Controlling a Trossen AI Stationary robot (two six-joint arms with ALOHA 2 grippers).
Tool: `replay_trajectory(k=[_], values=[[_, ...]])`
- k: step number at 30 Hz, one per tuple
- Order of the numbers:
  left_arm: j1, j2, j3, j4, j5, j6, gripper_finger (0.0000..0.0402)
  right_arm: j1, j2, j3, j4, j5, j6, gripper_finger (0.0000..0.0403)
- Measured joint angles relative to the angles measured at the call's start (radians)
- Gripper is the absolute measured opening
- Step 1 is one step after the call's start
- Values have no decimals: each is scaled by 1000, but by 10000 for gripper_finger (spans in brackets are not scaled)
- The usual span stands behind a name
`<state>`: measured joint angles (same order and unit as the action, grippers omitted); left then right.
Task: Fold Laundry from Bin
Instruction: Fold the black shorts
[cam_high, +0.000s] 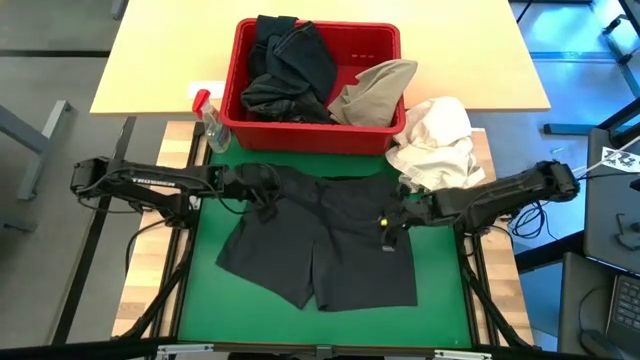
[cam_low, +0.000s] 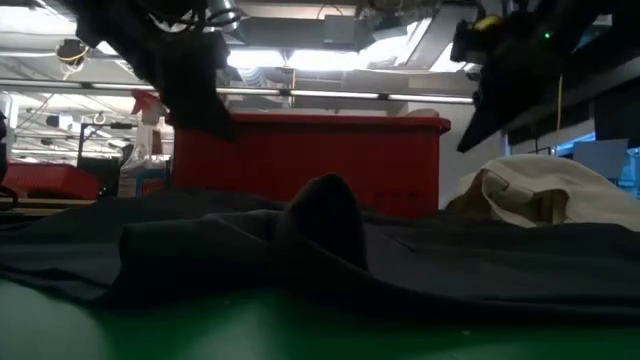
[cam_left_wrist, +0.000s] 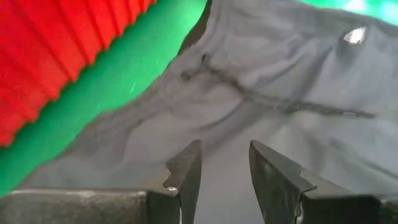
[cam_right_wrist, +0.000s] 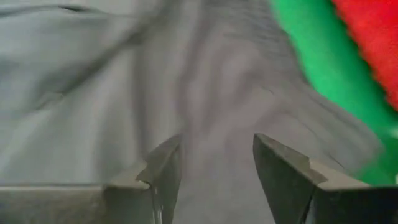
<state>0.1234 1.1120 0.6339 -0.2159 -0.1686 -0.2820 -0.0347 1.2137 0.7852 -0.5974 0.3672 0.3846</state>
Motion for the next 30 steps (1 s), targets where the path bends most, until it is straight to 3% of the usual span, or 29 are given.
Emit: replay_trajectory(k=[5, 11, 16, 21, 25, 30], values=[[12, 81, -5, 147, 88, 43, 142, -117, -58, -17, -157, -20, 22, 220], [63, 312, 61, 289, 225, 74, 193, -197, -57, -68, -173, -137, -58, 265], [80, 545, 226, 292, 330, 250, 208, -195, -56, -151, -121, -145, -200, 275], [112, 678, 374, 154, 363, 408, 200, -195, -43, -178, -51, -181, -286, 266], [151, 702, 402, 84, 370, 470, 193, -211, -27, -180, -57, -176, -232, 255], [196, 703, 369, 85, 370, 525, 188, -289, 5, -179, -53, -213, -2, 245]])
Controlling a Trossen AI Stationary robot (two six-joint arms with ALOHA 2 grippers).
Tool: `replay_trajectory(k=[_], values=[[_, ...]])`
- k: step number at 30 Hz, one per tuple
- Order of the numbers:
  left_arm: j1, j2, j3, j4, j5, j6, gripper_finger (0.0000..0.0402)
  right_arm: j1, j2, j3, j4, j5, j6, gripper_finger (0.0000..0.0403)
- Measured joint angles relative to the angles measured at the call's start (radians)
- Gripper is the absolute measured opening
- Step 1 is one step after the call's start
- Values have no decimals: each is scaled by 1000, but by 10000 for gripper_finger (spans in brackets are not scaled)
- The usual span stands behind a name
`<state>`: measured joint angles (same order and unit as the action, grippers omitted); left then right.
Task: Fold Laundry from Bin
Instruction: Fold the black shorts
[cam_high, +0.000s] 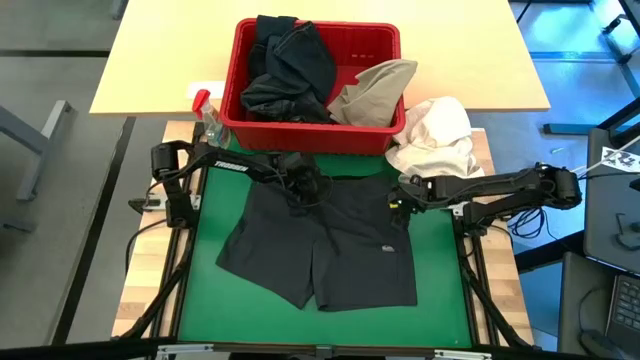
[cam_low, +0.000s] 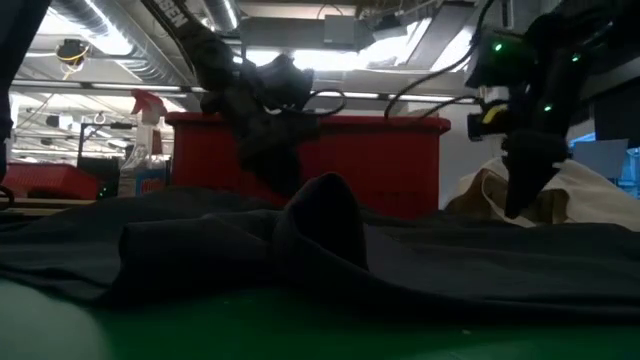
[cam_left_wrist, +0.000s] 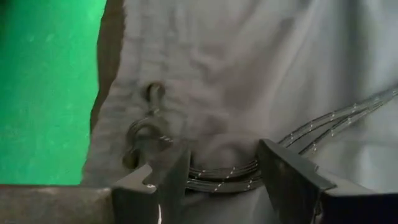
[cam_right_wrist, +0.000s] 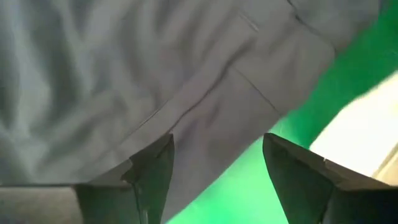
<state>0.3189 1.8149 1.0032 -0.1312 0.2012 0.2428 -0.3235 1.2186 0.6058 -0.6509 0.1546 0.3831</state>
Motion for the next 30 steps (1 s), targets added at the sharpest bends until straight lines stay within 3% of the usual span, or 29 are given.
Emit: replay_trajectory(k=[3, 11, 16, 23, 30], values=[[15, 0, -2, 9, 7, 4, 188, -37, 31, 0, 9, -65, 60, 243], [9, 41, -3, 38, 29, 60, 188, -51, 104, 0, 60, -102, 53, 223], [9, 98, -3, 102, 23, 66, 188, -50, 139, 1, 124, -167, 39, 162], [11, 126, -2, 151, 21, 55, 188, -50, 151, 2, 133, -192, 33, 19], [10, 128, -2, 160, 12, 53, 188, -50, 73, 92, 126, -236, 50, 11]])
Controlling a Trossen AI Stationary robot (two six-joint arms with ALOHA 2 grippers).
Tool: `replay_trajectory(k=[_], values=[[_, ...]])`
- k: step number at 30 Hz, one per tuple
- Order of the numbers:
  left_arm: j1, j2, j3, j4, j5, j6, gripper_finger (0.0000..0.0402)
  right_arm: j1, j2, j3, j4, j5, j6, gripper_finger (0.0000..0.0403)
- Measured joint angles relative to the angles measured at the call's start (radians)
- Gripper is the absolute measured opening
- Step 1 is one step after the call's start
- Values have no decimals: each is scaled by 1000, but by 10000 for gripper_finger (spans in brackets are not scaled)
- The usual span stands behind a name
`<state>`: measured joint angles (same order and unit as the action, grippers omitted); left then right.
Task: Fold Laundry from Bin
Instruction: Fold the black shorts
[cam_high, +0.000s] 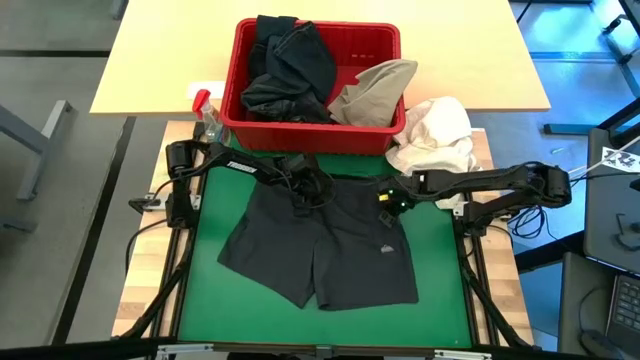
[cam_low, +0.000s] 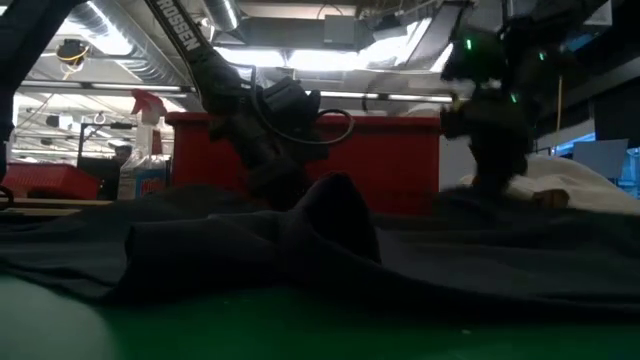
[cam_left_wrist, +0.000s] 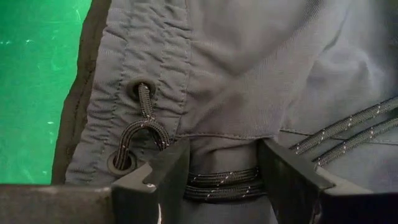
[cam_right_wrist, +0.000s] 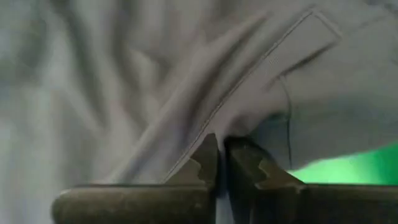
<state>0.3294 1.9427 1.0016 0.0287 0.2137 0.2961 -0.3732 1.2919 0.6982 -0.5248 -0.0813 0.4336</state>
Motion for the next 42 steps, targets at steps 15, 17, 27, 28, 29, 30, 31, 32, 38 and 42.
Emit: replay_trajectory(k=[15, 17, 27, 28, 29, 30, 31, 32, 38, 42], values=[[-3, -3, -3, 49, -37, -59, 188, 0, 43, 87, 492, -174, 253, 10], [-3, -28, -4, 38, -57, -80, 188, 0, 60, 87, 545, -174, 271, 10], [-42, -342, -13, -409, -82, -156, 188, 0, 86, 86, 610, -174, 282, 17], [-50, -358, -32, -432, -97, -156, 188, 0, 86, 86, 627, -174, 290, 17], [-59, -368, -61, -435, -116, -158, 188, 0, 86, 86, 642, -174, 293, 17], [-66, -372, -95, -420, -132, -166, 188, 0, 86, 86, 655, -174, 294, 17], [-73, -372, -135, -384, -141, -178, 188, 1, 86, 86, 667, -174, 295, 17], [-77, -369, -176, -327, -147, -187, 188, 1, 87, 86, 678, -174, 297, 17], [-83, -295, -337, 33, -197, -268, 188, 12, 151, 86, 839, -175, 386, 17], [-83, -246, -329, 100, -197, -274, 188, 28, 239, 120, 944, -185, 434, 17]])
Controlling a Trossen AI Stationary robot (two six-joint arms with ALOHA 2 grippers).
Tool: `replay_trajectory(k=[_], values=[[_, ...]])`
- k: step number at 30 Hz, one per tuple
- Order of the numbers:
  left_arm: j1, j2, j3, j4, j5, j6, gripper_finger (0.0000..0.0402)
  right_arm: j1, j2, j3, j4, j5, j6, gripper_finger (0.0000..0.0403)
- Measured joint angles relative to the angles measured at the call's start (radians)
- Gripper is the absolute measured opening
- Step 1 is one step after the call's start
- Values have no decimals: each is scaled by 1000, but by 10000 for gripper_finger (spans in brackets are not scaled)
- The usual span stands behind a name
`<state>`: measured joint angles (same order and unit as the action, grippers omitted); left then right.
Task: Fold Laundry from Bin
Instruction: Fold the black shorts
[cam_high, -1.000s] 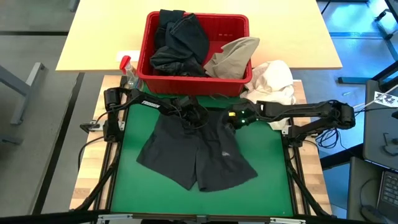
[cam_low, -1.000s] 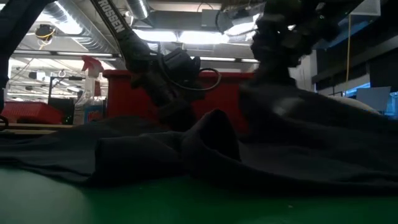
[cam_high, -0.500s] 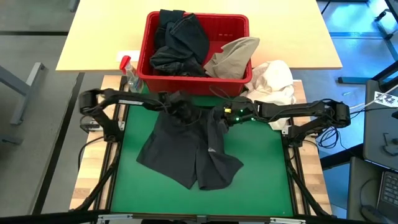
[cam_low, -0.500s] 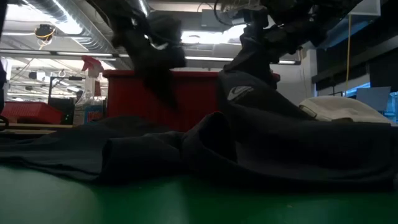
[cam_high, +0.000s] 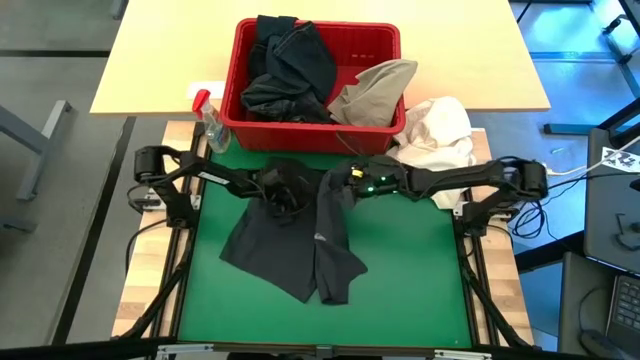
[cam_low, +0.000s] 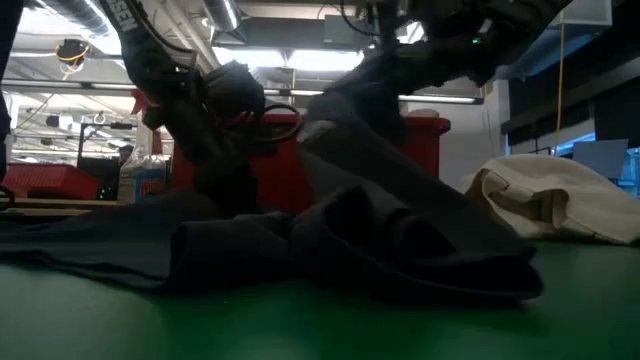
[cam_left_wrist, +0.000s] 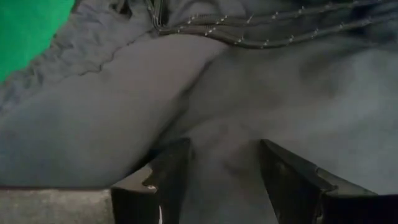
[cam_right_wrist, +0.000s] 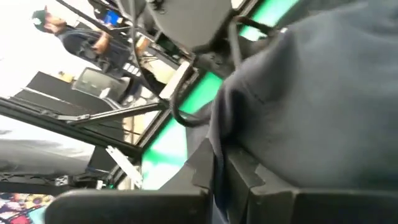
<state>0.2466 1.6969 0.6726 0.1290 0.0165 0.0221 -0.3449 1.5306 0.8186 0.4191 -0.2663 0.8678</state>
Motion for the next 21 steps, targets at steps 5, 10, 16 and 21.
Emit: replay_trajectory(k=[5, 10, 16, 21], values=[[0, 16, 1, 30, 0, -11, 188, 15, 112, 101, 63, 29, 4, 17], [0, -20, -2, -13, 0, -22, 188, 12, 206, 213, 67, 29, -4, 17], [0, -256, 21, -338, -15, -63, 188, 11, 252, 252, 50, 11, -8, 17], [-17, -460, 18, -590, -67, -145, 188, 11, 253, 252, 40, 11, -8, 17]])
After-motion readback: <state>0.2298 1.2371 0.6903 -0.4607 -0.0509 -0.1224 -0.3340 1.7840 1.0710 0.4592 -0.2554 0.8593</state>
